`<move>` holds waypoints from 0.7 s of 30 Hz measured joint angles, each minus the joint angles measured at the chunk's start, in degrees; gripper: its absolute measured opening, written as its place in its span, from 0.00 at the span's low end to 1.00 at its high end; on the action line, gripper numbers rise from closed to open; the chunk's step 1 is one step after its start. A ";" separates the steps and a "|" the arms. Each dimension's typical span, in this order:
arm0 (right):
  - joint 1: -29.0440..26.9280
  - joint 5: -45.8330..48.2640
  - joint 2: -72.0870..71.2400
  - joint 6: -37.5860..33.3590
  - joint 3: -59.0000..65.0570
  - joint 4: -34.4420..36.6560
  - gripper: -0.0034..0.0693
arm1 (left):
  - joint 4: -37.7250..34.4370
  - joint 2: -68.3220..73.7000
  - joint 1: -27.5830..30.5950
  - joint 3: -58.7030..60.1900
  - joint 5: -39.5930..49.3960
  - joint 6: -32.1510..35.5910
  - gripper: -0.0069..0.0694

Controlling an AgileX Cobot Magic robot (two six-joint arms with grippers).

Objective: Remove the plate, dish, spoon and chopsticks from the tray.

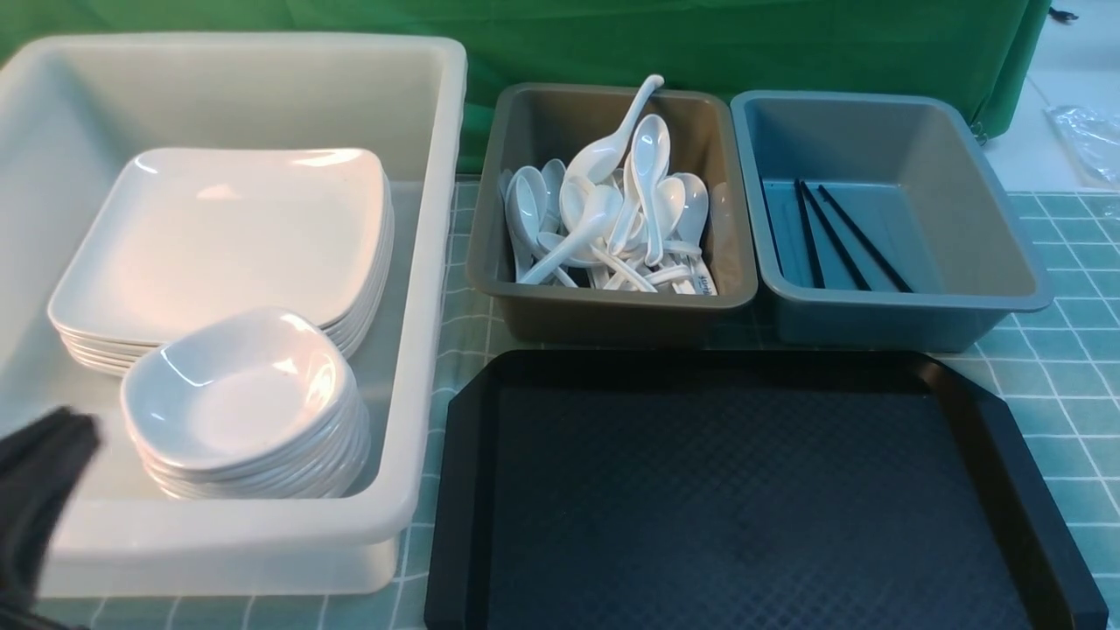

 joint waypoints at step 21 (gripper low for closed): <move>0.00 0.00 0.00 0.00 0.00 0.00 0.23 | -0.39 -11.81 15.47 8.75 14.89 -12.11 0.11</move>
